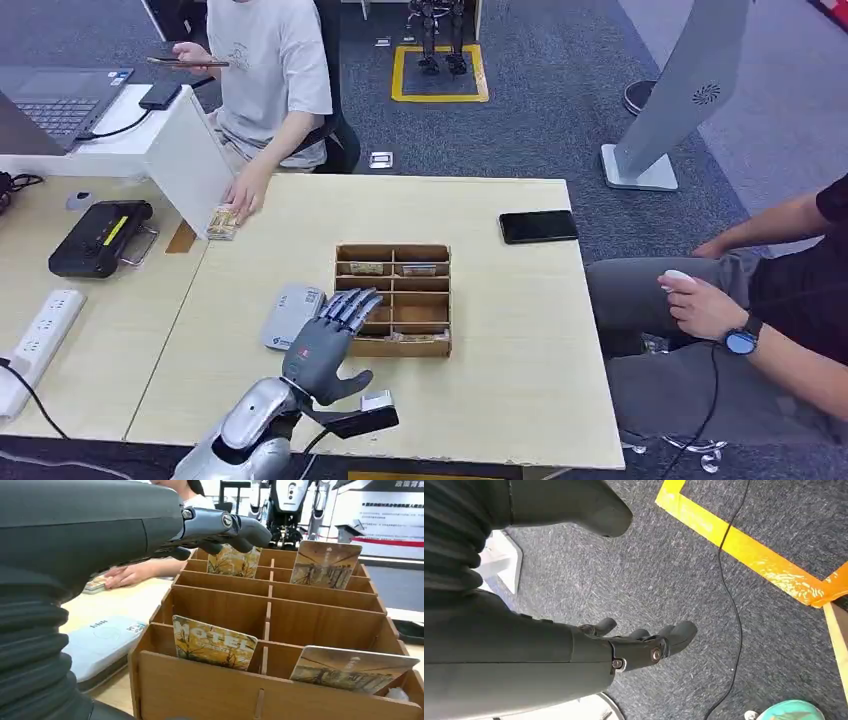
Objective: Pass the card to the sensor for recognition and then transmit it.
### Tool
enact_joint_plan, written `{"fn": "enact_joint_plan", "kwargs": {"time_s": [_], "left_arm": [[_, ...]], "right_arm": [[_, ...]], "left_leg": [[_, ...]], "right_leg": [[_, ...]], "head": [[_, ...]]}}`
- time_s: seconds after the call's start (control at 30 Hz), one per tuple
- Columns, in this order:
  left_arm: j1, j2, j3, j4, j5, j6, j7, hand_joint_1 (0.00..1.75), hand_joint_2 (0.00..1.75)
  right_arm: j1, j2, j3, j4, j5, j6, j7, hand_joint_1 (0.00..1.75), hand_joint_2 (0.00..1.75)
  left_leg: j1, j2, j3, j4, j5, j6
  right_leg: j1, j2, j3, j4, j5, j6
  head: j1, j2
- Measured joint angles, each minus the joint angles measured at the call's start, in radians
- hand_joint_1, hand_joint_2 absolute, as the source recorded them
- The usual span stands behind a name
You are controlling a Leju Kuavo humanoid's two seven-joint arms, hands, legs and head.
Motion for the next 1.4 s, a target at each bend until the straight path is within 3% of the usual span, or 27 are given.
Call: {"fn": "enact_joint_plan", "kwargs": {"time_s": [1.4], "left_arm": [[-0.003, -0.002, 0.002, 0.047, -0.038, 0.033, 0.014, 0.00, 1.75]], "right_arm": [[-0.007, -0.006, 0.016, 0.009, -0.015, -0.002, 0.000, 0.00, 1.75]], "left_leg": [[0.000, 0.000, 0.000, 0.000, 0.000, 0.000]], "right_leg": [[0.000, 0.000, 0.000, 0.000, 0.000, 0.000]], "head": [[0.000, 0.000]]}}
